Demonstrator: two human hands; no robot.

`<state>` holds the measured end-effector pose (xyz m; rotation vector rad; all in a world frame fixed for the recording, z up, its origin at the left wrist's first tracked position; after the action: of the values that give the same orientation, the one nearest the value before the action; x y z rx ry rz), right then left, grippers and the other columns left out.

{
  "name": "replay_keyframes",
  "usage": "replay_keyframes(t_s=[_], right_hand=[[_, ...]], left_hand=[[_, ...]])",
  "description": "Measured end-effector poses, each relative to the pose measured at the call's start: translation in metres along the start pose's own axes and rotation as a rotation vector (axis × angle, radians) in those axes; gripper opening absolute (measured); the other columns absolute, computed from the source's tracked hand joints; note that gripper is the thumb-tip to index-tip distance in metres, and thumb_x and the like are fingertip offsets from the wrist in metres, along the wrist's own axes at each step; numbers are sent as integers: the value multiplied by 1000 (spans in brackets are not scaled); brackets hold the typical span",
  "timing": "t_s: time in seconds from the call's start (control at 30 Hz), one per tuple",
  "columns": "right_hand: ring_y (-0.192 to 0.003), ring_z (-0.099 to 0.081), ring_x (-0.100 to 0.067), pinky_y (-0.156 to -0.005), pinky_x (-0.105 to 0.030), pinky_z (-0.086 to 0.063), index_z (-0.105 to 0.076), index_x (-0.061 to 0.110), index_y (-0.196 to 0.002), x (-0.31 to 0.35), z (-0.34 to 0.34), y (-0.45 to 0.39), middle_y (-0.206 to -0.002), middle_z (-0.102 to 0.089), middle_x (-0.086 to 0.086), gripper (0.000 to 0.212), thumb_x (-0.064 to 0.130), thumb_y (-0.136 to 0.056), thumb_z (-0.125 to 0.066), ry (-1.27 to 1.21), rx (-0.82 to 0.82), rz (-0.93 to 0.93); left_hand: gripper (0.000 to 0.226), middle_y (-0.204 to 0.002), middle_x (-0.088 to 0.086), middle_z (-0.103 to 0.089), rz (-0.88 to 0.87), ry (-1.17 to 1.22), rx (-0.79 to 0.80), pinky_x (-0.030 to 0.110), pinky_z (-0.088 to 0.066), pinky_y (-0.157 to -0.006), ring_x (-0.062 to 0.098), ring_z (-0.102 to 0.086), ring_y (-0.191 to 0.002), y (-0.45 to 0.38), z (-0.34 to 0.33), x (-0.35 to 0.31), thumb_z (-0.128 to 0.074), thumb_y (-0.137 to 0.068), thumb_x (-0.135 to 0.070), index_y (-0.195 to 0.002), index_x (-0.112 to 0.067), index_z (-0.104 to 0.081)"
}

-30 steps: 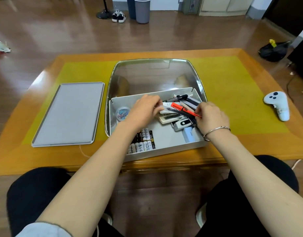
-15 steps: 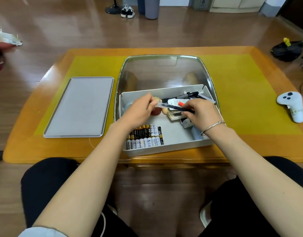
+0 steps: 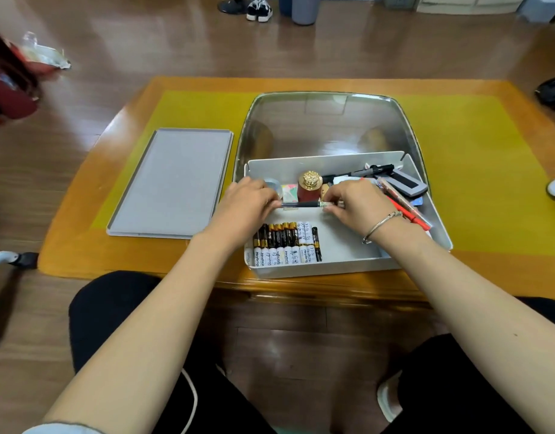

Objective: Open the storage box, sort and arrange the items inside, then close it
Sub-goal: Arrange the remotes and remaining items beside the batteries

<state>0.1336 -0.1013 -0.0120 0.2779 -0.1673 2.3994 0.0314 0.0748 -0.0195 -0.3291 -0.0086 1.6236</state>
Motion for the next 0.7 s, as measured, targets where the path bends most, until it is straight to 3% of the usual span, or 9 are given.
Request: replay_keyframes(t_s=[0.4,0.6,0.7], right_hand=[[-100,-60,-26,-86,-37,-48,-67,13,-106,-4,-5,5,-104,-66,-8,23,23,-85,-66,-54,18,-12],[-89,-61,-29,-69,-31,-44,-68,18,-90,-51,32,39,-94,-67,-6,8,21,-83,-66,-10,-264,-290],[-84,-61,-30,-64,-28,-42,-67,22,-81,-73,44,55,-89,-70,-7,4,25,-83,-66,15,-214,-465]], left_hand=[[19,-106,1,-65,5,32,1,33,-34,-83,19,-51,-99,6,-14,-8,-58,-93,-31,-105,-19,-67],[15,-107,-1,-65,-5,-46,30,34,-30,-78,22,-52,-103,1,-21,-16,-56,-94,-32,-104,-25,-65],[14,-107,-4,-64,-69,-48,94,34,-30,-82,20,-52,-106,2,-28,-25,-57,-93,-33,-104,-28,-63]])
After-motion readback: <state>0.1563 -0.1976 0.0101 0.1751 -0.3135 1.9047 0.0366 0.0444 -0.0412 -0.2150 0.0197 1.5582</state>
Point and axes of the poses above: each hand's wrist, its own y-axis away from the middle knuckle, its own z-axis out of the back of the hand, x = y × z, the point moved 3 cm from there along -y, towards the middle knuckle
